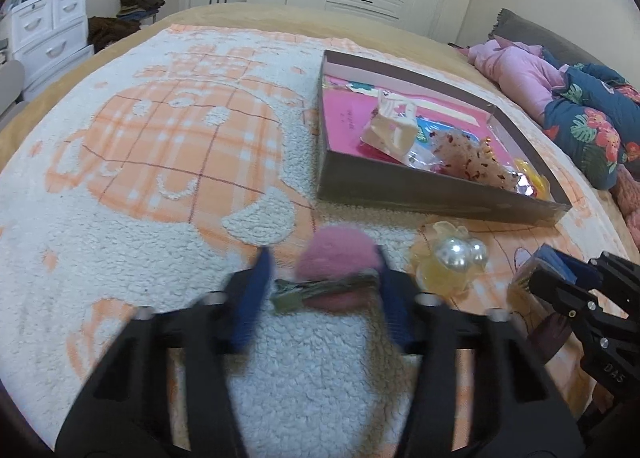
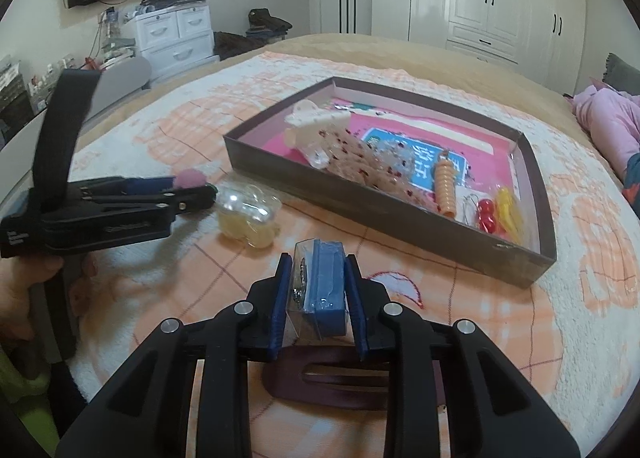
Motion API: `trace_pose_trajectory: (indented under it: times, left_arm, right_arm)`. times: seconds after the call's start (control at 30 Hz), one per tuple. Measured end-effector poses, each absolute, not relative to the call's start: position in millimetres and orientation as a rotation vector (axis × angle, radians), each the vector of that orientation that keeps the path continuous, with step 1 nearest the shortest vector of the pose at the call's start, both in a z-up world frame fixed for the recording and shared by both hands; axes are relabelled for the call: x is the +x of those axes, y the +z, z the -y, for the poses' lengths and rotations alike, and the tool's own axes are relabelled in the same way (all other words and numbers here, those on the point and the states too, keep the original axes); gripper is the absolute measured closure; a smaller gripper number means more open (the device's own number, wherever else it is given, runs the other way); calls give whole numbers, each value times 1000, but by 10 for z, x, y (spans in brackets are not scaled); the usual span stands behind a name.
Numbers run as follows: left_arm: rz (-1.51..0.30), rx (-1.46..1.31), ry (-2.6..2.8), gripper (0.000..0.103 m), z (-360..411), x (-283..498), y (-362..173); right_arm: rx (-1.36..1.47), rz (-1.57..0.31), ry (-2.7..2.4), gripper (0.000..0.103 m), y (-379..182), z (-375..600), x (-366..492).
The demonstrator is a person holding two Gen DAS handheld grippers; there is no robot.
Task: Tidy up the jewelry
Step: 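Grasp the pink pompom clip with the left tool while the right tool grasps the blue-capped bag, then carry the pompom clip and blue-capped bag into the box and open both tools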
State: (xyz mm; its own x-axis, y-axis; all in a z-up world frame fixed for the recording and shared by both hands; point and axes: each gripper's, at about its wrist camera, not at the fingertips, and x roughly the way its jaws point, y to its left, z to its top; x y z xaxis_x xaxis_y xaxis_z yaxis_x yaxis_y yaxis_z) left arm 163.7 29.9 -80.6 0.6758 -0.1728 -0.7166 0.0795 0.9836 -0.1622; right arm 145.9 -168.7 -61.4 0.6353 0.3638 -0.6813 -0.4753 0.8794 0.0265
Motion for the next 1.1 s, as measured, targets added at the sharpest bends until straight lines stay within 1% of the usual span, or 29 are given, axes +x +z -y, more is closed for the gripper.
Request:
trace_pose_trajectory:
  times: [0.23, 0.6, 1.1]
  left_arm:
    - [-790, -131, -163, 66, -311, 1555, -727]
    - [-706, -147, -172, 66, -325, 1430, -372]
    - [-643, -119, -255, 66, 182, 1724, -29]
  right_arm:
    - [-159, -722, 508, 78, -536, 1622, 1411]
    - [-128, -691, 514, 78, -402, 1709, 1372]
    - [-77, -646, 448, 78, -248, 2082, 1506]
